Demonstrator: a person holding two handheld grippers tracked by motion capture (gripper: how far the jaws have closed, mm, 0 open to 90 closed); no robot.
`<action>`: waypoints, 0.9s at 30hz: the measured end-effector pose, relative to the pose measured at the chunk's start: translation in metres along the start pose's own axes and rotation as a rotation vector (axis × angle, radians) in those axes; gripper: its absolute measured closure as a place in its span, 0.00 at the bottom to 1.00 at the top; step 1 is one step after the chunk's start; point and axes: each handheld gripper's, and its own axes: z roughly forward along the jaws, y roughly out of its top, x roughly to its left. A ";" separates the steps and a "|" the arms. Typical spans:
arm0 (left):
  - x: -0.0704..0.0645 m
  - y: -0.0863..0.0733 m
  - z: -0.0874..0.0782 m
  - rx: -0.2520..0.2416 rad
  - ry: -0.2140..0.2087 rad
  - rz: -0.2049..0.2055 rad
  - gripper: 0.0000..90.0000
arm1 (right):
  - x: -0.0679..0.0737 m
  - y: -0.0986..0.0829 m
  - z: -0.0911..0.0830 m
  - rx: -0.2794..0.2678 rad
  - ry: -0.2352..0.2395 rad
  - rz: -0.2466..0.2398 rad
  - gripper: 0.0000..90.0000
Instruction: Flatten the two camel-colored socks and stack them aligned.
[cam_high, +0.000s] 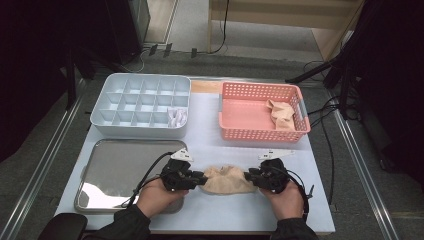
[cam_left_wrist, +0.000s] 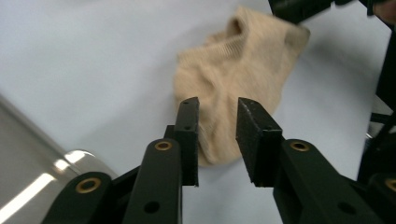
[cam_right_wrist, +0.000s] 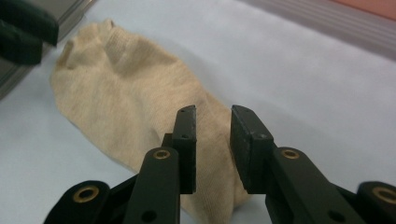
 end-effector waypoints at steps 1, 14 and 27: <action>0.002 0.001 -0.001 -0.006 0.006 0.000 0.77 | 0.001 0.000 0.001 0.006 -0.002 -0.006 0.81; 0.015 0.002 0.018 0.064 0.013 -0.012 0.80 | 0.008 -0.004 0.017 0.063 -0.012 -0.023 0.97; 0.014 0.002 0.016 0.066 -0.014 0.000 0.99 | 0.000 -0.006 0.003 0.032 -0.028 0.019 1.00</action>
